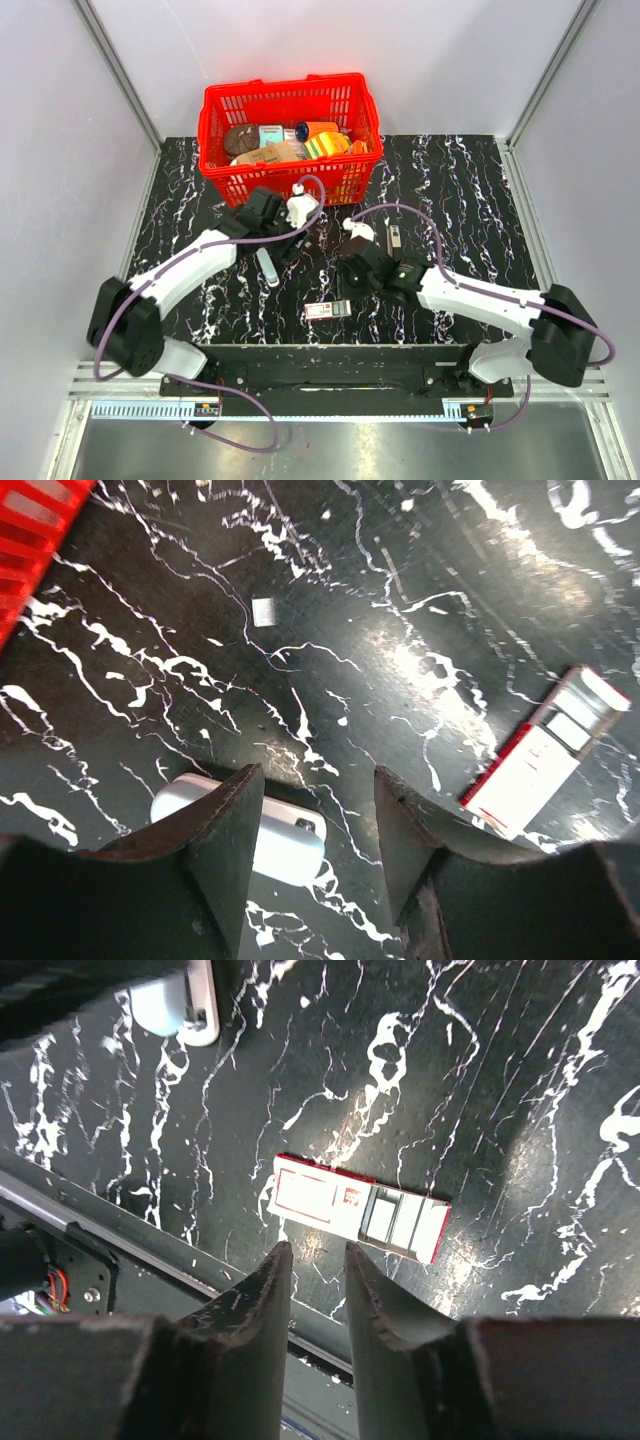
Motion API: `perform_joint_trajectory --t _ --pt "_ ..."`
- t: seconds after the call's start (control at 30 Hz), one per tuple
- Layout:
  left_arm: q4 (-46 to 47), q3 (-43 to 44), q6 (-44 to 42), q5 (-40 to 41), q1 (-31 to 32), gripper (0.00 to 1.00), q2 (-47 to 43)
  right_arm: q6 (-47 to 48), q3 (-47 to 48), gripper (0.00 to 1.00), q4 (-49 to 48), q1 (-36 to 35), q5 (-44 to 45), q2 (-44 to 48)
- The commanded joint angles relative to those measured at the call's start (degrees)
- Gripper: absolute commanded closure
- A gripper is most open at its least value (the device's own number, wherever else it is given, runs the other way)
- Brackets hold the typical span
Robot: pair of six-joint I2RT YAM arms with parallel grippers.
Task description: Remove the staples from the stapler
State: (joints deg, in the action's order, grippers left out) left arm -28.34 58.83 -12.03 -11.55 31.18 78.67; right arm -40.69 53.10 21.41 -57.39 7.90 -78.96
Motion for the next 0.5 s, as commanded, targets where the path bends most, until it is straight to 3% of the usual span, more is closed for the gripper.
perform_joint_trajectory --t 0.0,0.2,0.47 --pt "4.8 2.8 -1.3 4.3 0.3 0.47 8.5 2.0 0.4 0.65 1.8 1.7 4.0 6.3" --pt "6.6 8.1 0.9 8.0 1.0 0.47 18.2 1.8 -4.1 0.53 0.0 4.2 4.1 14.9" --pt "8.9 11.5 2.0 10.1 3.3 0.46 23.3 1.5 -8.3 0.53 -3.0 4.7 2.6 18.9"
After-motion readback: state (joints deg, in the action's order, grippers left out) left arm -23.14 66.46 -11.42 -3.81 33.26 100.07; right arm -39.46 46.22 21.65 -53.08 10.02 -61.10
